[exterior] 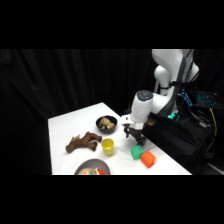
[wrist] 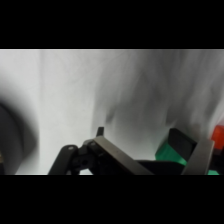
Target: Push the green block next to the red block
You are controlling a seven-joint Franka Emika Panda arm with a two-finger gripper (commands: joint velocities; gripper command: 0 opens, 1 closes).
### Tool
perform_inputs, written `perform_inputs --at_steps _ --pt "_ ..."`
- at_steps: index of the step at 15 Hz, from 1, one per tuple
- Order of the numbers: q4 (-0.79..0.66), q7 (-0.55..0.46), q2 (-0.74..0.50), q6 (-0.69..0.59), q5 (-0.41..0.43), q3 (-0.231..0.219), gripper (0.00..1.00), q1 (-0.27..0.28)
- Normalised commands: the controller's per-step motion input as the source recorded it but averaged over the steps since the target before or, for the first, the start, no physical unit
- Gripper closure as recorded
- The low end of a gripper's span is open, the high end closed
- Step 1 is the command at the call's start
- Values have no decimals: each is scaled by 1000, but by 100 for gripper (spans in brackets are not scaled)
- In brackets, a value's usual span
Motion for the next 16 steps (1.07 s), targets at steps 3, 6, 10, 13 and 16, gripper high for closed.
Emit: perform_inputs --at_steps 3,6,10,13,16 --pt "36 76 -371 -366 -281 66 0 -288" --pt "2 23 -473 -449 -153 260 0 -336" --pt "8 -103 -508 -523 64 388 0 -326" --pt "63 -204 -468 -498 197 332 0 -257" --pt "139 -164 -361 -445 169 238 0 -213"
